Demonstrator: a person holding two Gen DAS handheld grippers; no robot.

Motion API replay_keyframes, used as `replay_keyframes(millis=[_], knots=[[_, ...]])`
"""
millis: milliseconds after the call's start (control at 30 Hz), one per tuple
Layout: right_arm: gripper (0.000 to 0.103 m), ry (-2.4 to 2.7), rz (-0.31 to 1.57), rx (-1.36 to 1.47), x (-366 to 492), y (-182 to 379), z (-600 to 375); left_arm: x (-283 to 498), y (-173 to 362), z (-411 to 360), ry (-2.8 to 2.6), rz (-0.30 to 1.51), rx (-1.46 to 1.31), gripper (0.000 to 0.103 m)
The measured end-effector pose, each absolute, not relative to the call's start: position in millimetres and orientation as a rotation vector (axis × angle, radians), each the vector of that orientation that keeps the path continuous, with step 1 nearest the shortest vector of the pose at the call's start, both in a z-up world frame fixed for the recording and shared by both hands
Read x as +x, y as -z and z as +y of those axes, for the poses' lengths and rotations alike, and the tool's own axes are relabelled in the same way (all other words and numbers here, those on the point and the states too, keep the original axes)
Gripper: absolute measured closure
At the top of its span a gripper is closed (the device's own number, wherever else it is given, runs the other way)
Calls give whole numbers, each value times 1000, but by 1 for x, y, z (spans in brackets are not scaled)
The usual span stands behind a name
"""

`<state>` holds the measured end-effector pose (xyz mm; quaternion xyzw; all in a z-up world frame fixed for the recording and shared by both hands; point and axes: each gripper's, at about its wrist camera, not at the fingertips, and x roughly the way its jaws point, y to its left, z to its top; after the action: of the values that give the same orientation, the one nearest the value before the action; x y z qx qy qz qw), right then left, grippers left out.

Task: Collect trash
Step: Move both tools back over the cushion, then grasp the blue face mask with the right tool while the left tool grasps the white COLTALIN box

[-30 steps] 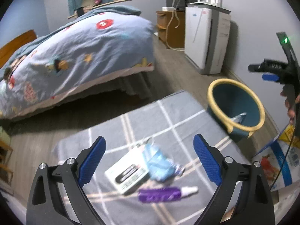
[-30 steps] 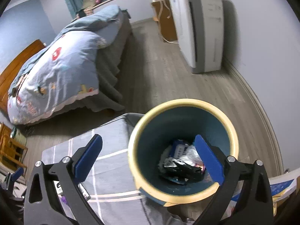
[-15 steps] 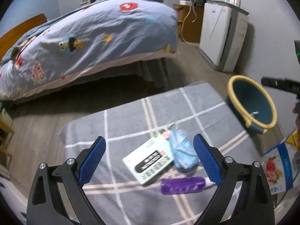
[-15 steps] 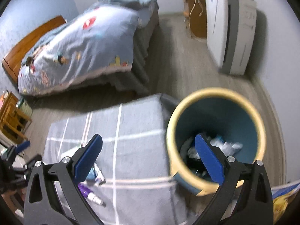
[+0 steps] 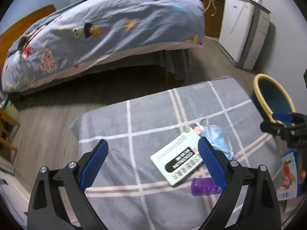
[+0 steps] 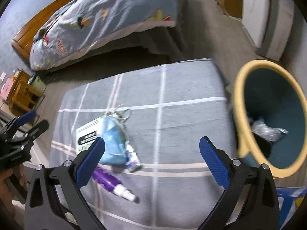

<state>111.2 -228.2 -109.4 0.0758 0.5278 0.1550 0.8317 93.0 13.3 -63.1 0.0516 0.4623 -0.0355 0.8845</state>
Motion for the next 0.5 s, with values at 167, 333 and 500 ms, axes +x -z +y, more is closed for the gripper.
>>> replay_keyframes(millis=[167,333,500], knots=[[12,-419,1133,95,111,118,-187,101,68,31,38,974,71,9],[24,-469,1196,54,114,139,-159,110,79,38,29,1001,81,9],[60,-505,1267,36,114,162,-150,114,89,41,42,1017,98,9]])
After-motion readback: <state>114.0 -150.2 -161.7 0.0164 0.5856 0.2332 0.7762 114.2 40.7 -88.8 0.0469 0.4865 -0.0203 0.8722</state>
